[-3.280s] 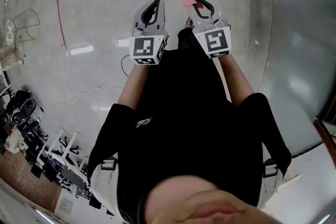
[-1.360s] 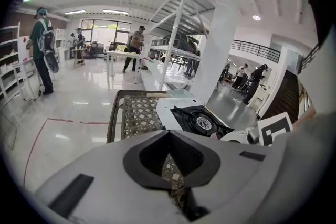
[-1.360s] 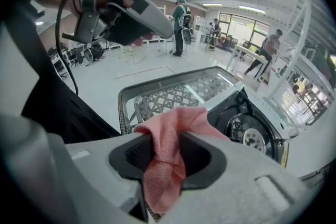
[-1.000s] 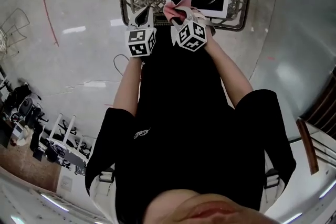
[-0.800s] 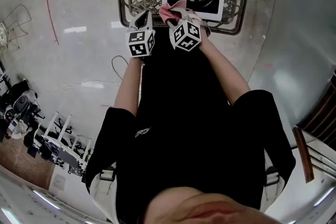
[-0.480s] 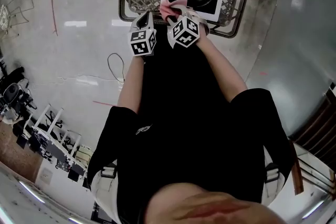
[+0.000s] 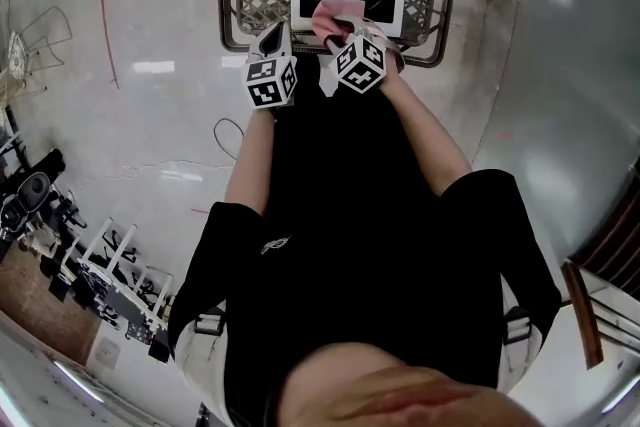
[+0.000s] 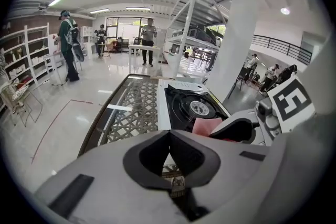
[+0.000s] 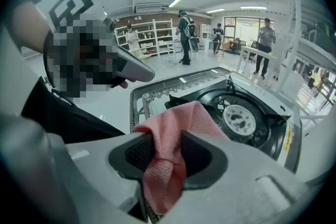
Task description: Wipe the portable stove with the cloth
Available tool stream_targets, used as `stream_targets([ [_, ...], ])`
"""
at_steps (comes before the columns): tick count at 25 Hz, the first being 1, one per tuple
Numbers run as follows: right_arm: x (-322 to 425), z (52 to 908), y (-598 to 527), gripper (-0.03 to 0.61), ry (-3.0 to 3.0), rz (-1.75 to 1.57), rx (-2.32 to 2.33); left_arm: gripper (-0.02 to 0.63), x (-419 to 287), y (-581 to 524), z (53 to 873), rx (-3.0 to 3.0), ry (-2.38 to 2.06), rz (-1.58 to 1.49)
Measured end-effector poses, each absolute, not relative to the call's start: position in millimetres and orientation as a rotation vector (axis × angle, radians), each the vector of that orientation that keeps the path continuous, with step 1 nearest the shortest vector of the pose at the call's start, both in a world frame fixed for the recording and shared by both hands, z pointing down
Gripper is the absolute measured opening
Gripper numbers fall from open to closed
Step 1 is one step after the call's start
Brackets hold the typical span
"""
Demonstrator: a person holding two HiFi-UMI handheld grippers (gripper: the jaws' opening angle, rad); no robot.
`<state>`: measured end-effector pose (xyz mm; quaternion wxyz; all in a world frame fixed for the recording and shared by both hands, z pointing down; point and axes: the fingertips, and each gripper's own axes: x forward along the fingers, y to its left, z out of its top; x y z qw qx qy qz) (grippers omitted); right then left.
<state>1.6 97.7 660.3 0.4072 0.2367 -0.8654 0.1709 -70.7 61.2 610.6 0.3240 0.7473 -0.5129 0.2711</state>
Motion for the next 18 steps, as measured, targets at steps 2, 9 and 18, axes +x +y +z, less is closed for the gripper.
stream_targets([
  [2, 13.6, 663.1, 99.3, 0.146, -2.174, 0.448, 0.628, 0.000, -59.2, 58.5, 611.1, 1.989, -1.319, 0.726],
  [9, 42.1, 665.0, 101.4, 0.146, -2.165, 0.506, 0.712, 0.000, -28.3, 41.0, 607.7, 2.078, -1.239, 0.756],
  [18, 70.6, 661.0, 105.5, 0.144, -2.158, 0.576, 0.788, 0.000, 18.6, 27.9, 604.4, 2.175, -1.108, 0.807],
])
